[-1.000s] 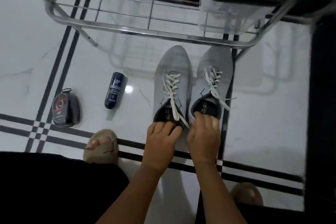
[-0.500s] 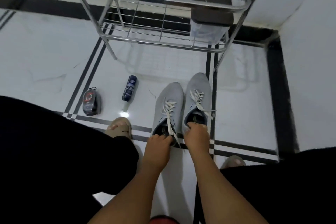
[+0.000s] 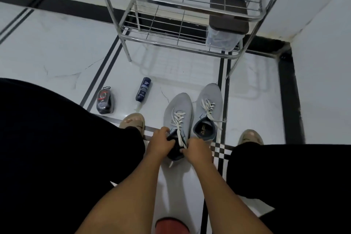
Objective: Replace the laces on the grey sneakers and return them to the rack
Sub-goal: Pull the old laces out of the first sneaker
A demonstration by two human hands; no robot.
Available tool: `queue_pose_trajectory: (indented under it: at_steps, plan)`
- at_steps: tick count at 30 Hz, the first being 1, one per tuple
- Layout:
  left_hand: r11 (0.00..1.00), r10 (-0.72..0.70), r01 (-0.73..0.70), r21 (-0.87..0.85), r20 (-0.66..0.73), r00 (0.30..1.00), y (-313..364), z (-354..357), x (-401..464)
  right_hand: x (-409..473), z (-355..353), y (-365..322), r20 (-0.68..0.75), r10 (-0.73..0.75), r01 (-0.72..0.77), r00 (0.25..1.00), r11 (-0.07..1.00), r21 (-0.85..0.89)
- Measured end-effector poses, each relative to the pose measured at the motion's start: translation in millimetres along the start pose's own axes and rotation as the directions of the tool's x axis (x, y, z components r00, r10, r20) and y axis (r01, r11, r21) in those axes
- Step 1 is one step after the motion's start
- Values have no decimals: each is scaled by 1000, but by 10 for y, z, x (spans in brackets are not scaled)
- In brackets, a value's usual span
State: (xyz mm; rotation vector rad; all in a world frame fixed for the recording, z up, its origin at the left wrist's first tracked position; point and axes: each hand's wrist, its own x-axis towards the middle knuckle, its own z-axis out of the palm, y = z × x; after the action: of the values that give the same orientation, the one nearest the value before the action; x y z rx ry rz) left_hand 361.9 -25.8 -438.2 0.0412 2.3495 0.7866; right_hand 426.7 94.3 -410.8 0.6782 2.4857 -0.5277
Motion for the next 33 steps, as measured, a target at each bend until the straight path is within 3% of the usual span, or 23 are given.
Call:
queue_pose_trajectory:
  at_steps: [4, 6, 7, 8, 9, 11, 12, 13, 15, 16, 18, 20, 23, 26, 33]
  plan:
    - [996, 33, -21, 91, -135, 990, -9, 67, 21, 123, -181, -50, 128, 23, -22, 991, 1000, -7]
    - [990, 25, -5, 140, -143, 989, -3, 50, 41, 199, -479, -113, 231, -44, -7, 972, 977, 215]
    - [987, 31, -9, 160, -139, 990, 4, 50, 45, 219, -680, -150, 252, -100, -21, 963, 901, 434]
    - [983, 47, -21, 184, -138, 989, 13, 63, 30, 210, -902, -177, 218, -163, -29, 962, 736, 677]
    - [979, 60, -30, 203, -143, 988, 16, 66, 33, 229, -1118, -201, 129, -223, -6, 966, 482, 876]
    - [975, 69, -35, 220, -148, 987, 14, 87, 17, 240, -1479, -207, -78, -246, 63, 966, -66, 996]
    - [975, 67, -32, 222, -155, 986, 13, 93, 20, 297, -1565, -202, -126, -182, 98, 975, -158, 983]
    - [975, 65, -28, 221, -163, 984, 18, 97, 25, 369, -1561, -180, -139, -86, 134, 987, -62, 989]
    - [980, 84, -50, 190, -177, 981, 37, 97, 49, 515, -1364, -97, -106, 90, 57, 990, 432, 900]
    - [986, 107, -81, 146, -181, 978, 52, 101, 77, 572, -1198, -46, -66, 141, -35, 988, 612, 790]
    - [990, 141, -137, 35, -186, 972, 111, 96, 130, 575, -787, 41, 95, 154, -180, 984, 775, 606]
    - [988, 143, -151, -40, -159, 977, 163, 76, 191, 491, -424, 48, 197, 106, -199, 975, 815, 545]
    - [984, 112, -118, -134, -51, 992, 202, 27, 258, 366, -258, -31, 50, 4, -26, 999, 894, 448]
    - [959, 60, -45, -280, 44, 997, 180, -10, 279, 377, -278, -66, 19, -66, 53, 998, 918, 393]
    - [944, 94, -33, -329, 169, 981, 136, -143, 282, 397, -253, -39, 17, -39, 32, 999, 955, 296]
